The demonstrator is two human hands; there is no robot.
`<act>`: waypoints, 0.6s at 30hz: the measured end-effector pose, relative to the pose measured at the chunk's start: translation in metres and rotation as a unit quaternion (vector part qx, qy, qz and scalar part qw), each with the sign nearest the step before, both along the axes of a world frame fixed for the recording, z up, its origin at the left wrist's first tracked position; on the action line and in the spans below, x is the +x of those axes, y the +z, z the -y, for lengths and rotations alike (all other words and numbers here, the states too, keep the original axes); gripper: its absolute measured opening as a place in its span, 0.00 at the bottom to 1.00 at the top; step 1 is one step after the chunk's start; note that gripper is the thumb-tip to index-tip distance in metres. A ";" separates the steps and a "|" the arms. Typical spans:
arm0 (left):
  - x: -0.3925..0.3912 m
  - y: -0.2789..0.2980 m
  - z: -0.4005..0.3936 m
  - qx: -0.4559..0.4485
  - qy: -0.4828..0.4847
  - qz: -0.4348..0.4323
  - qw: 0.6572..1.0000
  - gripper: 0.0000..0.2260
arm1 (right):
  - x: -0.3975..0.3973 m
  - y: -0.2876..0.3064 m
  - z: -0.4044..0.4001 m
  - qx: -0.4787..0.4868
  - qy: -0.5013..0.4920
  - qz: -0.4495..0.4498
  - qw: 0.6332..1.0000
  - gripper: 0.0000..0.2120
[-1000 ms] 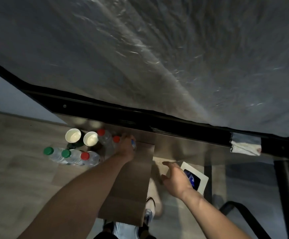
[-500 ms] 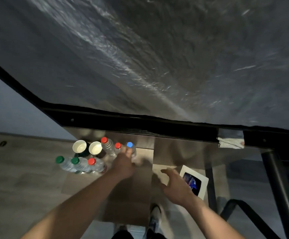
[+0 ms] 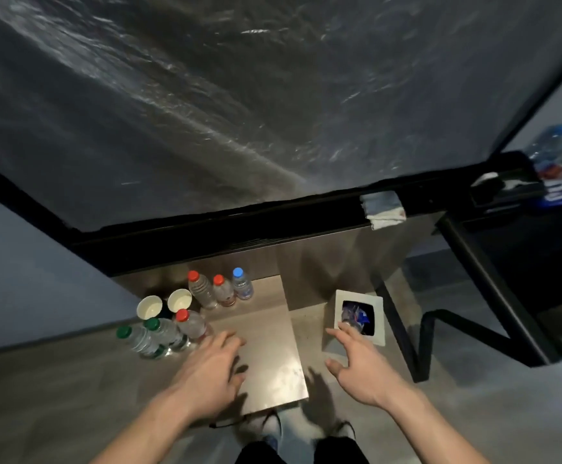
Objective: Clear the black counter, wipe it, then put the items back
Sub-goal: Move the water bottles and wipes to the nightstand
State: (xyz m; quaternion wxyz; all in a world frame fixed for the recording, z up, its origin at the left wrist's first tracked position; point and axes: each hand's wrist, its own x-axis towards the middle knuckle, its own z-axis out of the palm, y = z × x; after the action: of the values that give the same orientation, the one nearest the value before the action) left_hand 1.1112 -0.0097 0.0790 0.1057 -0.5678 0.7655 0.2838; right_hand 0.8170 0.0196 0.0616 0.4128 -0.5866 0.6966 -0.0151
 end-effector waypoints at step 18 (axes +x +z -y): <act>-0.351 0.062 -0.063 -0.097 -0.196 -0.067 0.974 0.31 | -0.288 0.081 -0.200 -0.089 -0.172 -0.062 0.979 0.30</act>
State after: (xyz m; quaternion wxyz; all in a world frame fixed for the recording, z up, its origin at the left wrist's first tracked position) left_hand 0.7605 0.0534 0.1413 0.0519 -0.3942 0.8908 0.2200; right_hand 0.5290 0.2197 0.1423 0.3059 -0.4926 0.8071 -0.1110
